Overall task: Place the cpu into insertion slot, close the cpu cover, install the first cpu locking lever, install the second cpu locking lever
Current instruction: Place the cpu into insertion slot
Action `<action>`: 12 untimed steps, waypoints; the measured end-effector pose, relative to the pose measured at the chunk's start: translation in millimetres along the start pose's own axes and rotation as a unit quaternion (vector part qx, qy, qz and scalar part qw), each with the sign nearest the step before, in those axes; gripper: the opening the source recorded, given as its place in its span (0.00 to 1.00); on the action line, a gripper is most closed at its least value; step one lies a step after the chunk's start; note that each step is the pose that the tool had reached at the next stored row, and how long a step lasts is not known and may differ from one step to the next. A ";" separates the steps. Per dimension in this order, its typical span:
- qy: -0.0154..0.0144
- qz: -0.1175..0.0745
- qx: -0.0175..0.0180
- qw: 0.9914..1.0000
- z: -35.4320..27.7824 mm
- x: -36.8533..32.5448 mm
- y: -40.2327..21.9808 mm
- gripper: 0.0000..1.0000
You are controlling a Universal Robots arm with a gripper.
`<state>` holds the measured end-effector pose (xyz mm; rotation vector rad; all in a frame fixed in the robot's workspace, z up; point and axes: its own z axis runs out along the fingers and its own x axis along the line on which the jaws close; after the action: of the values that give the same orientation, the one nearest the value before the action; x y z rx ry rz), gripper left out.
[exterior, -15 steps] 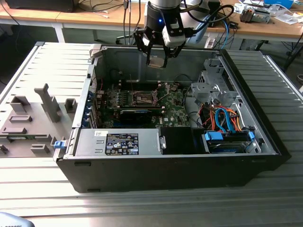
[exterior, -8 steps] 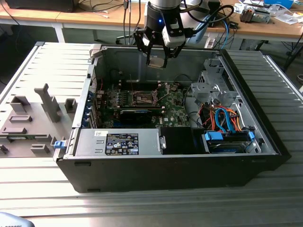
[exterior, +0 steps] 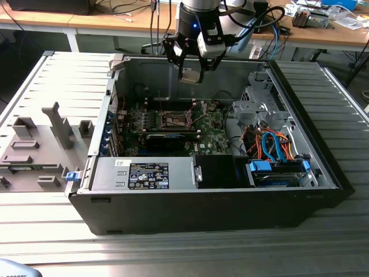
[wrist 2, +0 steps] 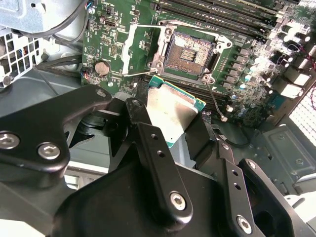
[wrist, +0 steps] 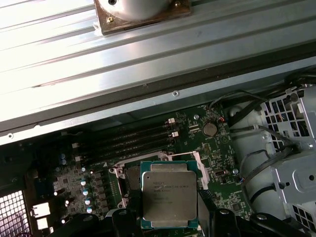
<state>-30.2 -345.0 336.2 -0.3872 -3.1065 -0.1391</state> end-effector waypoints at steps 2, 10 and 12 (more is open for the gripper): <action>0.000 0.000 0.000 1.000 0.1 0.0 0.0 0.54; 0.000 0.002 0.000 1.000 0.5 0.0 -0.1 0.54; 0.000 0.002 0.000 1.000 0.7 0.0 -0.1 0.54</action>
<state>-30.2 -345.0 335.6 -0.3948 -3.1058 -0.1391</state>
